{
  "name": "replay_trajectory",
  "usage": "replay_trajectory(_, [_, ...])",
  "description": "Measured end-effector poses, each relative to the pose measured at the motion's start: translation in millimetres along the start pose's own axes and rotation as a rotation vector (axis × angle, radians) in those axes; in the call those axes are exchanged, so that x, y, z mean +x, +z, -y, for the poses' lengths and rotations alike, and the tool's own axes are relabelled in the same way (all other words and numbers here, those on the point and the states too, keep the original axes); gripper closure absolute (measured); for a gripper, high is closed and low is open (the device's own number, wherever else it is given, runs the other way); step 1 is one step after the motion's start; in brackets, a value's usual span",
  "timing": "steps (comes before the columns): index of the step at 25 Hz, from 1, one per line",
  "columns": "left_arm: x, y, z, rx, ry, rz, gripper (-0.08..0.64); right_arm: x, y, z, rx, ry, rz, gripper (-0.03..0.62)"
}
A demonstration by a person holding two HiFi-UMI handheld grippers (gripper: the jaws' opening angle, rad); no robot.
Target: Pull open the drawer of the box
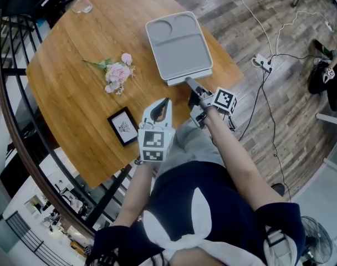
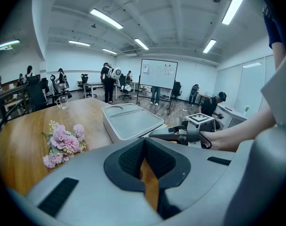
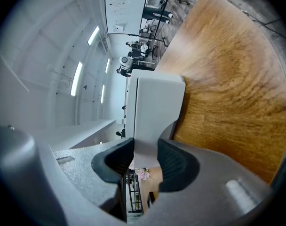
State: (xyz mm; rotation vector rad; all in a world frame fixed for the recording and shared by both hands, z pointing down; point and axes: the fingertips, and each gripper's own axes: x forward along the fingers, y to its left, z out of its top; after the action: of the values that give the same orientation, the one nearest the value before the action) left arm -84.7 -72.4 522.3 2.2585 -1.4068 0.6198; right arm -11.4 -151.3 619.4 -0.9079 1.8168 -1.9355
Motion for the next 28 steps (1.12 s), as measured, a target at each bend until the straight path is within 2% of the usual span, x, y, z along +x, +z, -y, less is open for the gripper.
replay_trajectory(28, [-18,-10,12,-0.004,0.003,-0.013,0.543,-21,-10,1,0.024,-0.033,0.010,0.448])
